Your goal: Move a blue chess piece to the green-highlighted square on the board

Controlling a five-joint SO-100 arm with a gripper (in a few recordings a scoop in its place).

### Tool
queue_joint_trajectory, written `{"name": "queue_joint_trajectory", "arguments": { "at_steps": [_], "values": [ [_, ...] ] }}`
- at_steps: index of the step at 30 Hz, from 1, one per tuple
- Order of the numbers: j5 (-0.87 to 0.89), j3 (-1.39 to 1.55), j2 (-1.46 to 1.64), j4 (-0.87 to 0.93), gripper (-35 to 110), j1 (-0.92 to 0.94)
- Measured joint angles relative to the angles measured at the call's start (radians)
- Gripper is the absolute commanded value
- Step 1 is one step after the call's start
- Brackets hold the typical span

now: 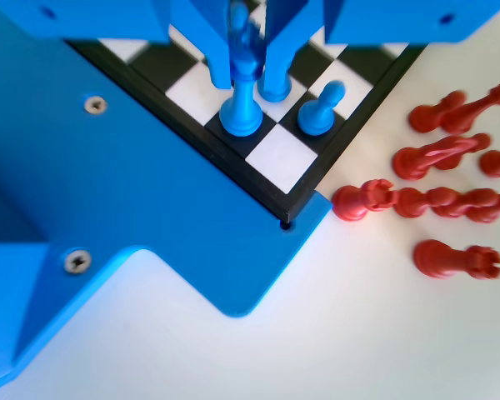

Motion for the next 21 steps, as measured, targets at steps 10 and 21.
{"name": "queue_joint_trajectory", "arguments": {
  "at_steps": [10, 21],
  "values": [
    [-0.035, -0.006, 0.000, 0.035, 1, 0.015],
    [0.147, -0.235, 0.000, 0.411, 1, -0.121]
  ]
}}
